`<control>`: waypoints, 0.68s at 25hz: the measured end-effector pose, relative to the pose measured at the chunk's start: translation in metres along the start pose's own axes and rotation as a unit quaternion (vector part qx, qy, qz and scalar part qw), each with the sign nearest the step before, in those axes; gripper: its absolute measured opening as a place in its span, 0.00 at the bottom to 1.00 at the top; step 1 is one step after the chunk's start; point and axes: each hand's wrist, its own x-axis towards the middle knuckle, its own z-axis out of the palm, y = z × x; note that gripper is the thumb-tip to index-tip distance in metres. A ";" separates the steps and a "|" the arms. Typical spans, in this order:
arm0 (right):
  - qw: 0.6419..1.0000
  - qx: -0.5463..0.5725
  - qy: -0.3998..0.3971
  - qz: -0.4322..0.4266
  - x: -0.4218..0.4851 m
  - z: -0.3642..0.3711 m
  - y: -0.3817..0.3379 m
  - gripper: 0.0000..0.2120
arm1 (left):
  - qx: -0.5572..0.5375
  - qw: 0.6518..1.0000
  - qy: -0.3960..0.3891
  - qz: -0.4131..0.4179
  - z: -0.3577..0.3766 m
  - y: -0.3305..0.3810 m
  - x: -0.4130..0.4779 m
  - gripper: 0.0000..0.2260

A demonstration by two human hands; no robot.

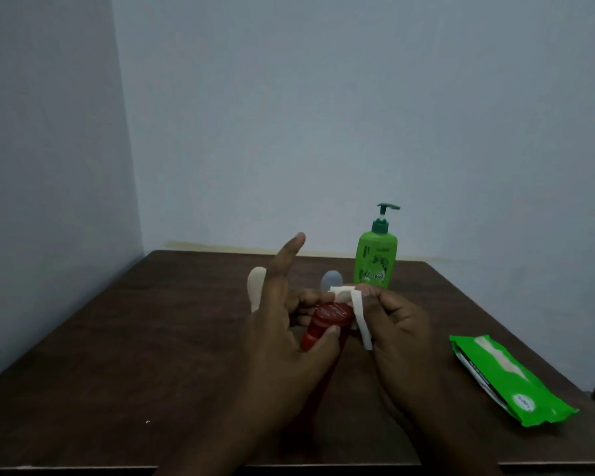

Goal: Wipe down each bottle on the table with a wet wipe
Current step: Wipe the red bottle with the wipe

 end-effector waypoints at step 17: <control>0.830 -0.367 -0.186 -0.375 -0.009 0.005 -0.007 0.19 | -0.073 0.991 0.020 -0.114 -0.009 -0.018 -0.010 0.55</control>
